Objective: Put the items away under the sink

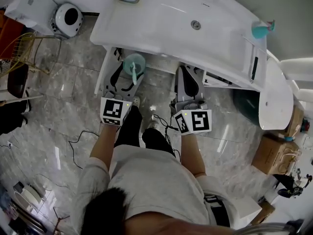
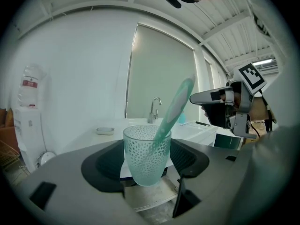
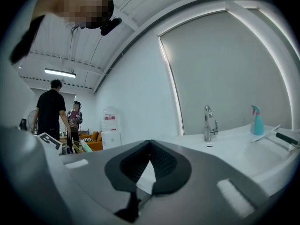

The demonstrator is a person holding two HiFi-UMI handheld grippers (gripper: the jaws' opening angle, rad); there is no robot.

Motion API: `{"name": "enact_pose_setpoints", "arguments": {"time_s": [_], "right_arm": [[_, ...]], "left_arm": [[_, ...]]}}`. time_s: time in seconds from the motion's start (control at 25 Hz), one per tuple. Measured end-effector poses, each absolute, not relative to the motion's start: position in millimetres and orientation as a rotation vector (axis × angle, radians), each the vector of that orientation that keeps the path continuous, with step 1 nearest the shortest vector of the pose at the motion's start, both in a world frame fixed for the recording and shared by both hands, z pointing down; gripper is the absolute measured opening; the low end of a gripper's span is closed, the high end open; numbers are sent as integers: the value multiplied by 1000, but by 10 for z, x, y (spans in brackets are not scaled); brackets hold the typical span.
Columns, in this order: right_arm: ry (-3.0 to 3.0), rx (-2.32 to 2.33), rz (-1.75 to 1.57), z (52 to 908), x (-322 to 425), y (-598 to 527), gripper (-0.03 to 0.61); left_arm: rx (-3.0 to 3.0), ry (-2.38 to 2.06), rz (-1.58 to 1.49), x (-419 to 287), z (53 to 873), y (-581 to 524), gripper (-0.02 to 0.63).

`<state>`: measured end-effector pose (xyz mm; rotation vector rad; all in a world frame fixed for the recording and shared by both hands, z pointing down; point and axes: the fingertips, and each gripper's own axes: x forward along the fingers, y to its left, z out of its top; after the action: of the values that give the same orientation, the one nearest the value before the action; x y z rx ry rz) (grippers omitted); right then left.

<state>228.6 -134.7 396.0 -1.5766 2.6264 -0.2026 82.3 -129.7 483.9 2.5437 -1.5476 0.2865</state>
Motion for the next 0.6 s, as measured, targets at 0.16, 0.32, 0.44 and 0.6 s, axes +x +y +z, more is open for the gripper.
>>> {"name": "enact_pose_setpoints", "arguments": {"time_s": [0.16, 0.32, 0.44, 0.6], "right_arm": [[2653, -1510, -253, 4185, 2378, -1242, 11], [2708, -1489, -223, 4473, 2437, -1137, 11], [2727, -1497, -208, 4707, 2475, -1109, 11], [2712, -1536, -205, 5030, 2547, -1136, 11]], "left_arm": [[2518, -1604, 295, 926, 5042, -1208, 314], [2485, -1628, 287, 1033, 5359, -1134, 313], [2475, -1627, 289, 1085, 5594, -1142, 314], [2472, -1612, 263, 1114, 5904, -1168, 314]]}}
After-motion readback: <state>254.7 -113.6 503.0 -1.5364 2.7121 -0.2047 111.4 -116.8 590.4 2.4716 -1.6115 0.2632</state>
